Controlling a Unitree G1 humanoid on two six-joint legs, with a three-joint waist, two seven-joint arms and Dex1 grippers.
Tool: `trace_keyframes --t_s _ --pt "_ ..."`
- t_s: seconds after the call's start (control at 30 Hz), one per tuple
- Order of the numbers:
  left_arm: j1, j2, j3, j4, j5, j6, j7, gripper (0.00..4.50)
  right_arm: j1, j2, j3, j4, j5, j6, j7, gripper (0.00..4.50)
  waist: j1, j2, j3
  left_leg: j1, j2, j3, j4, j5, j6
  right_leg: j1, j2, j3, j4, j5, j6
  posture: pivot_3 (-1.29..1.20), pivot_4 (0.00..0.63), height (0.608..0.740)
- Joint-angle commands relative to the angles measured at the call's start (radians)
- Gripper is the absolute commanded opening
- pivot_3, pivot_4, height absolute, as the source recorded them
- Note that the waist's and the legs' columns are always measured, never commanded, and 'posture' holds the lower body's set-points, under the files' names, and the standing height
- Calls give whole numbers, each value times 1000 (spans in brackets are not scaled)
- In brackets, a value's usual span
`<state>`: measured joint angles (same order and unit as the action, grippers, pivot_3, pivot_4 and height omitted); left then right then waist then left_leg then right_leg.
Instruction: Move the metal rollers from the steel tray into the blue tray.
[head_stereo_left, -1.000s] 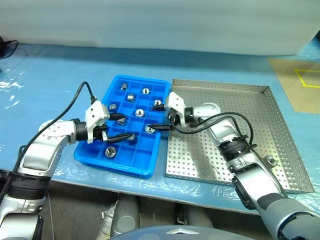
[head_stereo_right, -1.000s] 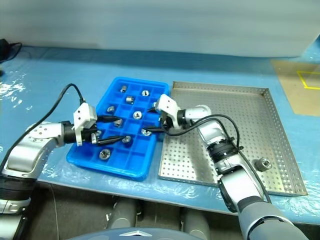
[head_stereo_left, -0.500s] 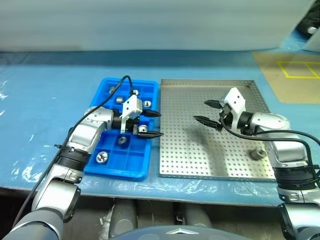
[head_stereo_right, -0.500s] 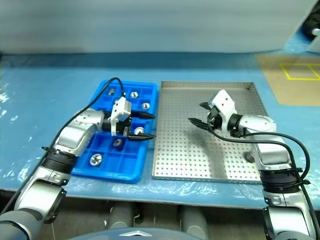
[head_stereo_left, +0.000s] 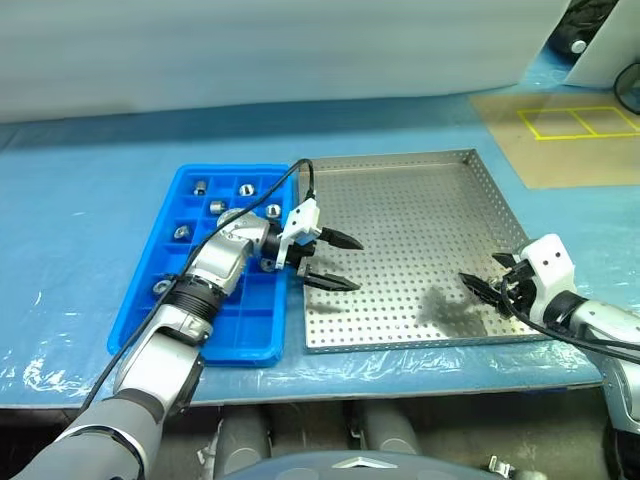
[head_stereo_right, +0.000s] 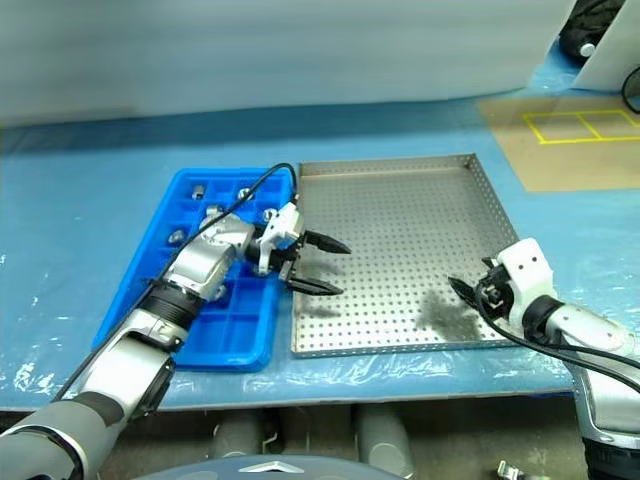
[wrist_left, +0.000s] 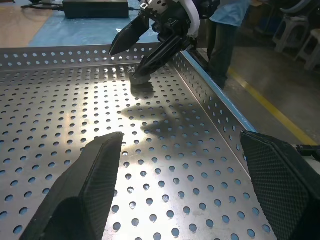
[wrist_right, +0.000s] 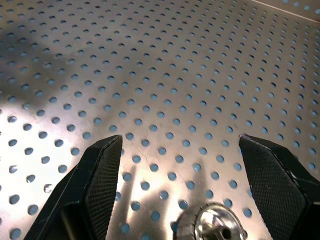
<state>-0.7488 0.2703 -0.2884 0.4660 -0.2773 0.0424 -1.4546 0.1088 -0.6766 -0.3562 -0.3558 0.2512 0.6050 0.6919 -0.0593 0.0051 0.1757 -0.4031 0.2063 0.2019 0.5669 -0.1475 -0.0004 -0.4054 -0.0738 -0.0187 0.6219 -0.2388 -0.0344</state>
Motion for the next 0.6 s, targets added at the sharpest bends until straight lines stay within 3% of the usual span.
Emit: trace_keyframes --t_s 0.03,0.5,0.6 --pt "-1 6 11 -23 1 -12 -8 3956 21 -10 -26 46 -16 -65 -13 3831 -4 0 0 0 0 0 0 0 0 0 0 0 0 0 0 -513 150 740" --pt "65 45 22 -100 4 13 28 3956 40 -20 31 218 -23 -139 18 3831 1 0 0 0 0 -1 1 -2 3 5 -1 -3 -4 0 0 -448 150 740" --pt "69 49 22 -110 3 18 30 3956 37 -18 40 218 -17 -140 27 3289 5 0 0 0 0 -1 1 -2 4 5 -2 -3 -4 0 0 -446 150 740"
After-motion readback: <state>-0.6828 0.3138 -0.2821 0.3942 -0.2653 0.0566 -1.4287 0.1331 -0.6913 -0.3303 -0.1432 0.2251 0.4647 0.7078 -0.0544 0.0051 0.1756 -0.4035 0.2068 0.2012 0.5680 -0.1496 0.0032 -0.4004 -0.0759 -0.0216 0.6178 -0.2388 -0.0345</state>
